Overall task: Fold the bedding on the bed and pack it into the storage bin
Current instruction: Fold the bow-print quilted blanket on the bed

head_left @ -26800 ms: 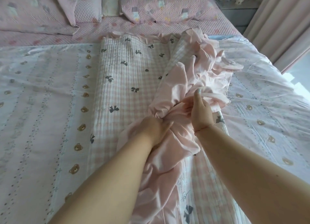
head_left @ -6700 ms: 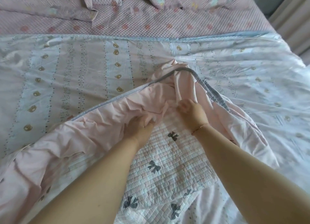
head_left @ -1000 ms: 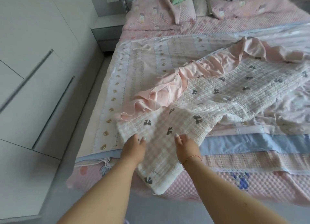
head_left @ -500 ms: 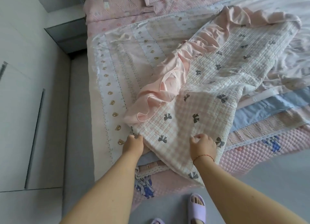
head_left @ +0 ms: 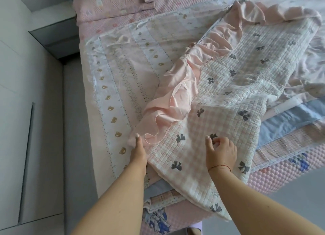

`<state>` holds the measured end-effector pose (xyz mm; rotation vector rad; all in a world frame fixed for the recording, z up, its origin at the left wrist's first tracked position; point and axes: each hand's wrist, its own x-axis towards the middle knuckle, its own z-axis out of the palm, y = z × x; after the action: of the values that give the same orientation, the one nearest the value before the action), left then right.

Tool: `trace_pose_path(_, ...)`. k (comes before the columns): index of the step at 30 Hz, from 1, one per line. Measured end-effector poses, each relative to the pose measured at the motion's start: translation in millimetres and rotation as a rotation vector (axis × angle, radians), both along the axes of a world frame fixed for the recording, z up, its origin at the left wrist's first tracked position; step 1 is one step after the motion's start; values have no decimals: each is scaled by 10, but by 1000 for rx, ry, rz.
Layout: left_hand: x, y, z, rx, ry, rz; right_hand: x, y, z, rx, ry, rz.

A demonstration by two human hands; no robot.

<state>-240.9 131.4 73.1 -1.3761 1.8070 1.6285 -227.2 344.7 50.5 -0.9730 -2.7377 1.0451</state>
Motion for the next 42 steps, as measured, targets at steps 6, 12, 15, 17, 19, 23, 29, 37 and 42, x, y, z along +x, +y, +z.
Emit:
trace_pose_path(6, -129, -160, -109, 184, 38, 203, 27, 229, 14, 57, 47, -280)
trace_pose_path(12, -233, -172, -182, 298, -58, 187, 205, 367, -67, -99, -156, -520)
trace_pose_path(15, -299, -246, -239, 397, -70, 248, 337, 380, -156, -249, -331, -612)
trace_pose_path(17, -339, -288, -243, 455, -61, 267, 444, 364, -180, -386, -314, -630)
trace_pose_path(19, -374, -335, -188, 482, -18, 228, 546, 316, -155, -461, -268, -596)
trace_pose_path(23, -378, -409, 69, 432, 61, 62, 658, 109, 31, -624, -199, -624)
trace_pose_path(29, -388, -544, 172, 364, 175, -80, 841, -46, 166, -913, -193, -628)
trace_pose_path(37, -413, -982, 573, -97, 294, 14, 1002, -108, 465, -830, -215, -588)
trace_pose_path(42, -331, -1104, 843, -186, 341, -76, 1033, -262, 628, -809, -242, -586)
